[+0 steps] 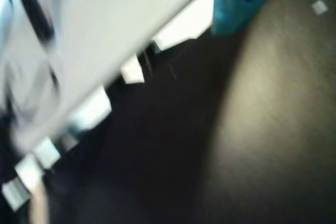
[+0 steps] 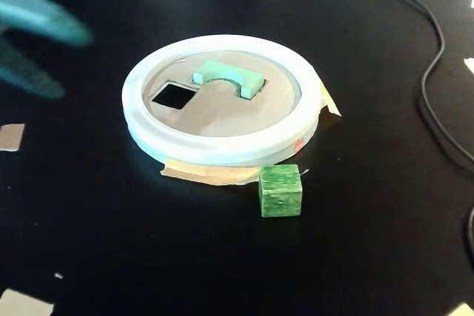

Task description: Pick up the U shape block and drop it in corresponding U shaped hole

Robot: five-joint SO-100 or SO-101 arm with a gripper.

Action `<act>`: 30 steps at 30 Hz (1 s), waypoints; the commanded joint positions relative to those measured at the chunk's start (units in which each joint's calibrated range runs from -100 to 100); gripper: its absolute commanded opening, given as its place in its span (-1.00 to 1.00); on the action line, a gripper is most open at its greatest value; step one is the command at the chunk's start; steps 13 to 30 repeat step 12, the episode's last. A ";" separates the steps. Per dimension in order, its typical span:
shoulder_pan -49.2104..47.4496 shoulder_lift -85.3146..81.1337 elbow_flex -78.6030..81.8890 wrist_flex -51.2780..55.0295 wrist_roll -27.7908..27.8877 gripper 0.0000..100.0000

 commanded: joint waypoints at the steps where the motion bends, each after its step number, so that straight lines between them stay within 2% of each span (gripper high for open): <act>1: 3.67 -13.37 6.57 0.22 0.39 0.80; 12: 3.67 -13.37 14.85 0.32 0.39 0.82; 30: 3.67 -13.37 14.85 0.32 0.39 0.82</act>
